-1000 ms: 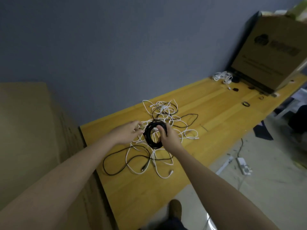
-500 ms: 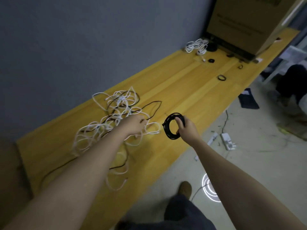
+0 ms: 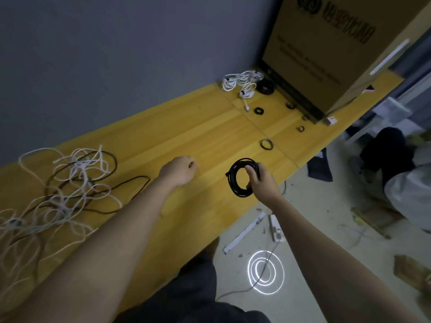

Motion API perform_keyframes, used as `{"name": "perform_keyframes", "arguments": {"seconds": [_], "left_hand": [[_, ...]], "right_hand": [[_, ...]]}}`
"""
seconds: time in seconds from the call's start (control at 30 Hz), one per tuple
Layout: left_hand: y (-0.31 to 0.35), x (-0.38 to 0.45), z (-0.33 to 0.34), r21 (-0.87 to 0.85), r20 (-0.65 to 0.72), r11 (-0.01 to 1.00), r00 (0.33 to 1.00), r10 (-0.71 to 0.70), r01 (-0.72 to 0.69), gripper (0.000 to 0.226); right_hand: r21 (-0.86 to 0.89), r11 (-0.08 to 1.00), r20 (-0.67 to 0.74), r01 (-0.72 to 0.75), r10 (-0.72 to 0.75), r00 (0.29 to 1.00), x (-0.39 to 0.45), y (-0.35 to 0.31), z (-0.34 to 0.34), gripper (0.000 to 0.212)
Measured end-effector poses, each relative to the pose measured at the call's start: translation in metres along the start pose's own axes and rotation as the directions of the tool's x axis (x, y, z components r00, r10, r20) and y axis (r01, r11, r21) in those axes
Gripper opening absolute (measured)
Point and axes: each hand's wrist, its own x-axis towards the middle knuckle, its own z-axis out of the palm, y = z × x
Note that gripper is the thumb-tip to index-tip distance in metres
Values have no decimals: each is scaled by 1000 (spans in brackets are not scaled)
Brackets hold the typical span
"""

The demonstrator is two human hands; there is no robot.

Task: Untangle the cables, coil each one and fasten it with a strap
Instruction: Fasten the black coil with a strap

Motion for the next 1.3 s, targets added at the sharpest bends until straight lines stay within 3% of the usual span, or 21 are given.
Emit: {"name": "perform_keyframes", "arguments": {"seconds": [0.37,0.6,0.83,1.07,1.3], "left_hand": [[120,196,22,-135,50,990,998,-27,34,32],[201,284,44,-250,14,966,998,-65,67,29],[253,361,58,-272,-29,949,984,-173,159,31],[303,409,89,-225,48,958,984,-170,176,32],[340,479,103,-164,6,986,1000,18,-17,32]], "right_hand": [[46,993,-107,-107,111,988,183,70,-116,23],[37,989,-99,-143,146,984,286,121,-180,40],[-117,992,17,-44,46,999,387,161,-228,41],[-273,958,104,87,-61,993,425,179,-261,37],[-435,888,135,145,-95,986,451,186,-269,45]]}}
